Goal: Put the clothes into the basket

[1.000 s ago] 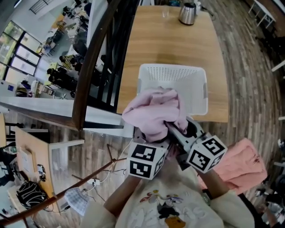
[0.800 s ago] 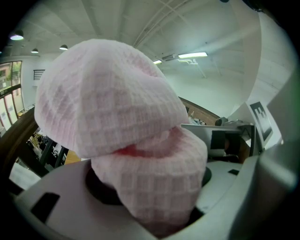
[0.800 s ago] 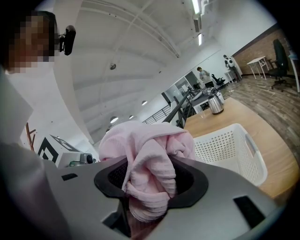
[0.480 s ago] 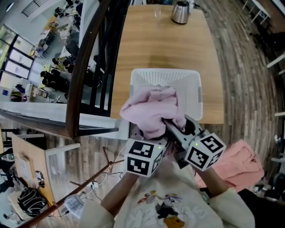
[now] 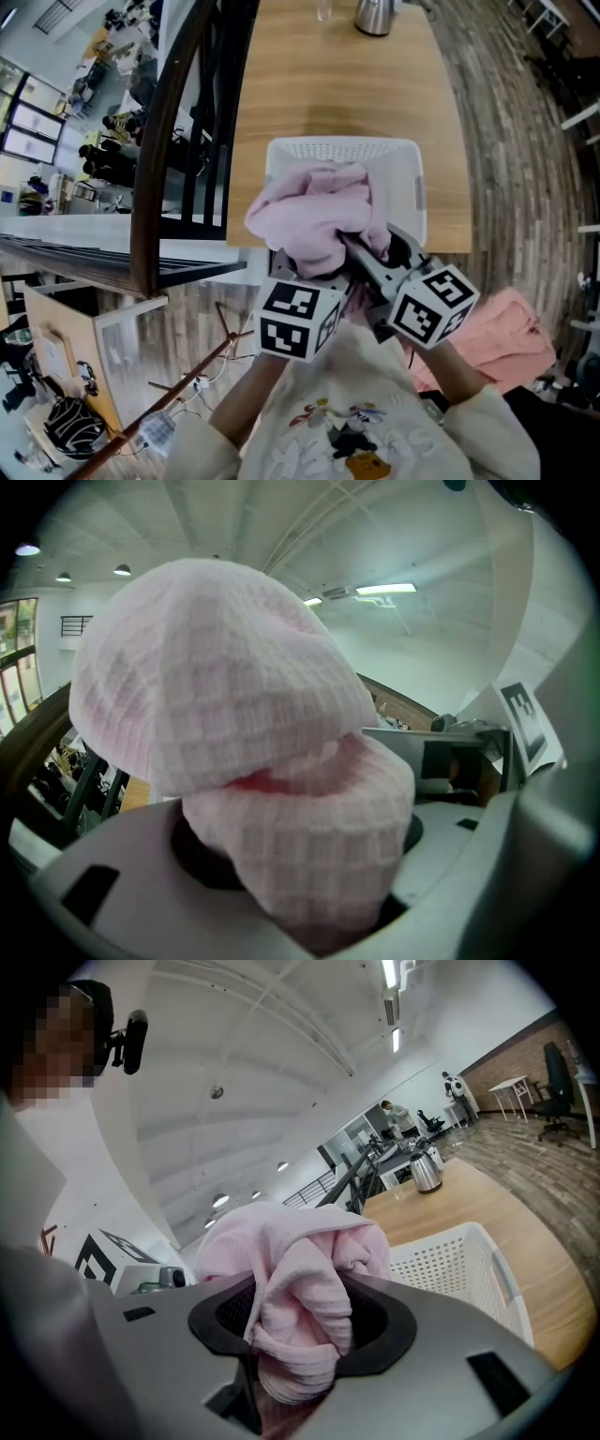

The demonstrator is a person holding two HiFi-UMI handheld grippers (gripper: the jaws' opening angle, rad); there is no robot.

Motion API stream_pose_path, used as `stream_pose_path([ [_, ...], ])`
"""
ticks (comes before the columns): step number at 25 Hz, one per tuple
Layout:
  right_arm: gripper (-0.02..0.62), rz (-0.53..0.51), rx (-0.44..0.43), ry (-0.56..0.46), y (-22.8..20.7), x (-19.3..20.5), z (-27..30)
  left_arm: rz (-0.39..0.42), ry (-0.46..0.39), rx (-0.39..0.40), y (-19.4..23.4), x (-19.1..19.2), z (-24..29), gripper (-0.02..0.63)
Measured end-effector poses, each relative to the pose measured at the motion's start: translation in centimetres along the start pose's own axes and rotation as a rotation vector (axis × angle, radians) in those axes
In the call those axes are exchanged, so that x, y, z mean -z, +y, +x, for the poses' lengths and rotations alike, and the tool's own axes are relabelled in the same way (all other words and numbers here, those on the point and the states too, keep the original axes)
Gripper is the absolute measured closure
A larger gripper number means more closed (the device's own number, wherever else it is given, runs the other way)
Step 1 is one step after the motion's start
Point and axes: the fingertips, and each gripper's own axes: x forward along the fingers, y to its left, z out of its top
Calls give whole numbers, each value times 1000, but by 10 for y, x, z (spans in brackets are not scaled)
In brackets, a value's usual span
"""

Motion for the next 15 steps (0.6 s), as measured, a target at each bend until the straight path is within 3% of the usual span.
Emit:
stream_pose_path([
  [15,390,25,44,8,-23,-12,27,-6,29,34,20,-16,26,313],
])
